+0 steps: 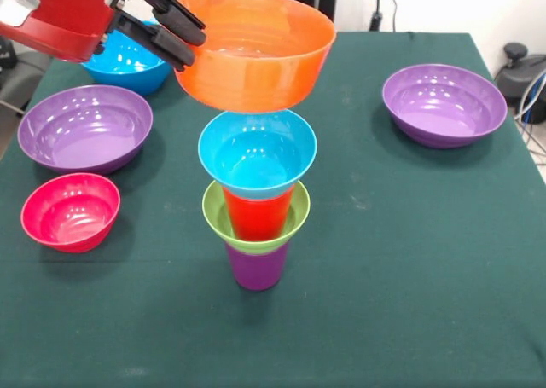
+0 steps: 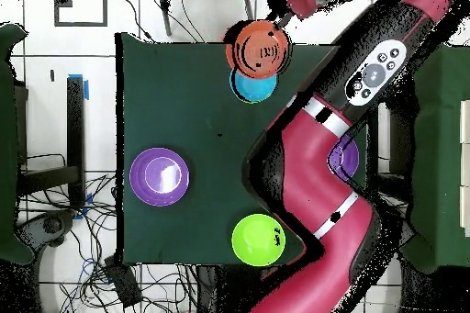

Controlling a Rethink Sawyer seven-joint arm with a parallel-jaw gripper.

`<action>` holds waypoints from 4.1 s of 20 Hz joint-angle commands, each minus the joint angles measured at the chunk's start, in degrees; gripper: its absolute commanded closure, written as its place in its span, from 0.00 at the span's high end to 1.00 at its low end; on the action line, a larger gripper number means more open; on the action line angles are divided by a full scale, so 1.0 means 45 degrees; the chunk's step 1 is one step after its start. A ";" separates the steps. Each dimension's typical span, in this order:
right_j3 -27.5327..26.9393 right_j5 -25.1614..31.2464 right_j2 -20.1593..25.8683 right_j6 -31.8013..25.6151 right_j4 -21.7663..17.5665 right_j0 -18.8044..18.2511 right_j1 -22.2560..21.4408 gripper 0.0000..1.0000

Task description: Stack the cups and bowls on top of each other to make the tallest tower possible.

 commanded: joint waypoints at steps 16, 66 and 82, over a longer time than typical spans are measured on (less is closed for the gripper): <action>0.0878 -0.0291 -0.5353 0.6882 0.8705 -0.0322 0.0124 0.00; -0.0125 -0.1715 -0.8058 0.4840 1.0033 -0.0003 -0.0209 0.00; -0.0185 -0.1457 -0.8245 0.3674 0.9566 -0.0069 -0.0182 0.00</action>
